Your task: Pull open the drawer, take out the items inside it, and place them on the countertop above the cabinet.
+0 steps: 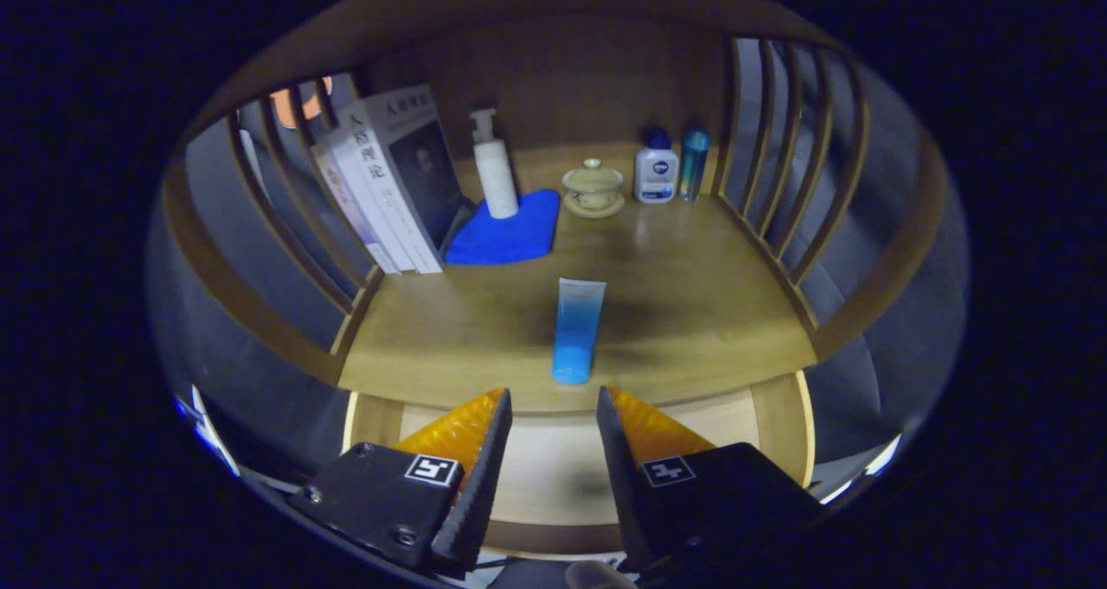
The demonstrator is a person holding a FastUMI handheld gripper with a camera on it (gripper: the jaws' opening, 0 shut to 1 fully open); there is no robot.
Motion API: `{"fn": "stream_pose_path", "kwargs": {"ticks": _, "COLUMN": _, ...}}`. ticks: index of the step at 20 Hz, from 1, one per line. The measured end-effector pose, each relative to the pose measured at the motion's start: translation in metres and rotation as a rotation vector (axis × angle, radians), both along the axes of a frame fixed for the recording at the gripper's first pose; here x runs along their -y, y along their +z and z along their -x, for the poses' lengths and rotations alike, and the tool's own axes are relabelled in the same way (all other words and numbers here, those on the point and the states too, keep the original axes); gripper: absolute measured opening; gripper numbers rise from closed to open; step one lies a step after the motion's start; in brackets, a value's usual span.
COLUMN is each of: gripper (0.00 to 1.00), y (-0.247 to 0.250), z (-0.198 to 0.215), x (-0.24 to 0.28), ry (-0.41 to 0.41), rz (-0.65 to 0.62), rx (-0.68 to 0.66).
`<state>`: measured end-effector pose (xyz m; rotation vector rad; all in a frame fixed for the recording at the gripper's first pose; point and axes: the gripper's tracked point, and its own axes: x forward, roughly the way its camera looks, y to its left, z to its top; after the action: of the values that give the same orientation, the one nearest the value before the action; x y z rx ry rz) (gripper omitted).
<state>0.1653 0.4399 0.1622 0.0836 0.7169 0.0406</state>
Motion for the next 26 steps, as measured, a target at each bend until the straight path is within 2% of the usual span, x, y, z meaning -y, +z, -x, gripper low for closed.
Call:
{"fn": "stream_pose_path", "kwargs": {"ticks": 3, "gripper": 0.78, "y": 0.014, "z": 0.036, "x": 0.003, "ry": 0.014, "rz": 0.010, "rx": 0.156}}
{"fn": "stream_pose_path", "kwargs": {"ticks": 6, "gripper": 0.78, "y": 0.029, "z": 0.081, "x": 0.002, "ry": 0.029, "rz": 0.008, "rx": 0.346}}
{"fn": "stream_pose_path", "kwargs": {"ticks": 9, "gripper": 0.98, "y": 0.050, "z": 0.128, "x": 0.005, "ry": 0.044, "rz": 0.042, "rx": 0.596}}
{"fn": "stream_pose_path", "kwargs": {"ticks": 12, "gripper": 0.99, "y": 0.051, "z": 0.173, "x": 0.021, "ry": 0.023, "rz": 0.047, "rx": 0.765}}
{"fn": "stream_pose_path", "kwargs": {"ticks": 18, "gripper": 0.99, "y": 0.020, "z": 0.203, "x": 0.038, "ry": 0.000, "rz": 0.018, "rx": 0.825}}
{"fn": "stream_pose_path", "kwargs": {"ticks": 26, "gripper": 1.00, "y": -0.072, "z": 0.198, "x": 0.046, "ry": -0.011, "rz": 0.076, "rx": 0.728}}
